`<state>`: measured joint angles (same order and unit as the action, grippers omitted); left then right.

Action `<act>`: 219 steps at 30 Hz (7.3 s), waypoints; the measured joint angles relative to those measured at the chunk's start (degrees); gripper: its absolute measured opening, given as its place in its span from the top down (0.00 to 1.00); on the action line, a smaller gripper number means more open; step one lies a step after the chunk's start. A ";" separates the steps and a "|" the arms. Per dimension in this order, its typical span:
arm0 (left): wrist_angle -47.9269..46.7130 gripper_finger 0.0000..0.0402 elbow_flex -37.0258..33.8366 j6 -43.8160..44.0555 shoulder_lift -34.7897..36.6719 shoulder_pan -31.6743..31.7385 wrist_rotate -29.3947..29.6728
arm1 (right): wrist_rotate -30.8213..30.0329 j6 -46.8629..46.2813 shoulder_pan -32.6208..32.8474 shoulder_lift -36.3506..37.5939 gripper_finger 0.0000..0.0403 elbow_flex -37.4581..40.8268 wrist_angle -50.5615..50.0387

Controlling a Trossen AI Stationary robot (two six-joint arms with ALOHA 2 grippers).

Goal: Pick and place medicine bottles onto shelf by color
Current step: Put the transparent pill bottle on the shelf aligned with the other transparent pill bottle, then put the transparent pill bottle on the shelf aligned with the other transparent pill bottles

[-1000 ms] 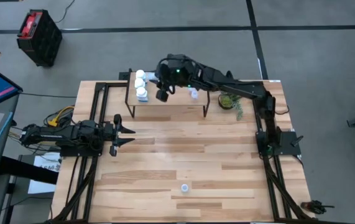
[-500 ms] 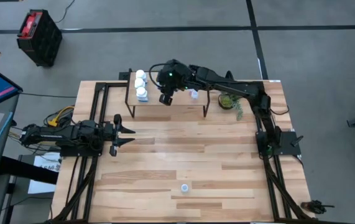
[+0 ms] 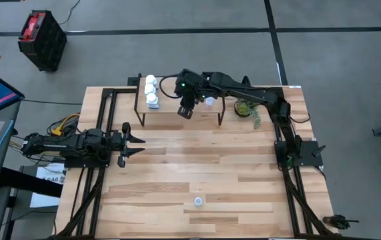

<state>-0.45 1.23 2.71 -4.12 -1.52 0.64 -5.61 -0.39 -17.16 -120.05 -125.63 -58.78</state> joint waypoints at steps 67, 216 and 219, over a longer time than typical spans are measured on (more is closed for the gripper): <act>-0.01 0.67 0.00 -0.01 0.00 0.00 -0.02 | 1.57 -0.50 -4.90 -4.04 0.51 0.14 2.60; 0.00 0.67 0.00 -0.01 0.00 0.00 -0.02 | -0.28 -35.12 45.65 -21.97 0.46 -7.90 -20.18; 0.00 0.67 0.00 -0.03 0.00 0.00 -0.02 | -0.29 -34.71 45.57 -21.97 0.46 -7.90 -19.91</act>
<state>-0.45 1.23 2.68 -4.12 -1.52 0.62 -5.89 -35.10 28.40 -142.02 -133.53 -78.69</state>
